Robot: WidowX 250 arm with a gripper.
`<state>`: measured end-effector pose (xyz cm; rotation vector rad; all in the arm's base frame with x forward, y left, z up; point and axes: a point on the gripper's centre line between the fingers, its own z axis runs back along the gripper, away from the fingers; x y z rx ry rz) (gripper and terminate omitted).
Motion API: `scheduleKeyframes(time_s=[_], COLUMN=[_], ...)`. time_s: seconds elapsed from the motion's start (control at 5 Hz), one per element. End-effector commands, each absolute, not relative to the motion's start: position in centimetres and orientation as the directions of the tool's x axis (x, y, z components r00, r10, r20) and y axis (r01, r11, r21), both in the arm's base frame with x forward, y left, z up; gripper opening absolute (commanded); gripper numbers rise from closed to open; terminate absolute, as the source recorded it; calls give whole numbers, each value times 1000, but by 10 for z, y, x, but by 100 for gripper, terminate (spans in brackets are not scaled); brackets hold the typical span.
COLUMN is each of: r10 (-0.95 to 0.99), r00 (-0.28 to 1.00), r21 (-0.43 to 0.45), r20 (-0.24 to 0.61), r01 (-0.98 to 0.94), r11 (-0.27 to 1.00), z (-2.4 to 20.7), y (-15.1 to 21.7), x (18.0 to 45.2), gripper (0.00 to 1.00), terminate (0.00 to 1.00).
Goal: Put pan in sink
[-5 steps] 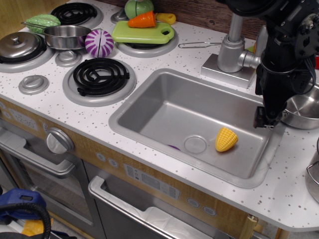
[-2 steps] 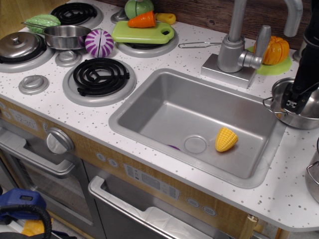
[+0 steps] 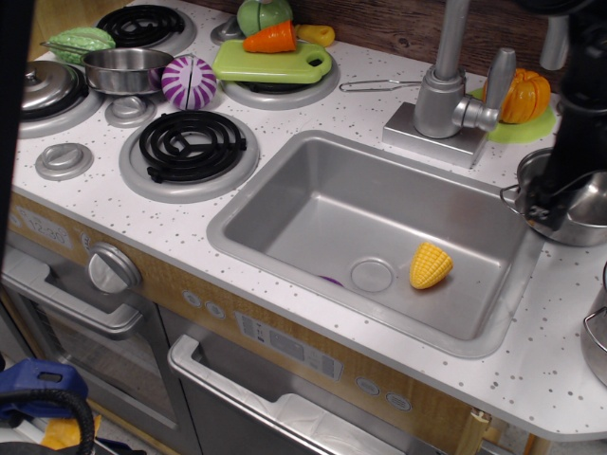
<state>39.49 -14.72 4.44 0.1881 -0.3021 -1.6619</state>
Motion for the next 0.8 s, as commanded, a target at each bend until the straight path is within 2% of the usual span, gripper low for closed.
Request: scheduleKeyframes(time_s=[0.0, 0.4, 0.6], r10=[-987, -985, -980], r00=[-154, -151, -152], r21=[358, 387, 389], r20=[51, 82, 127], r01=[925, 916, 917], r11=[-126, -108, -92], z=[47, 27, 20], y=[-140, -137, -132], x=[403, 396, 396], gripper=[100, 100, 0], terminate=[0, 0, 0])
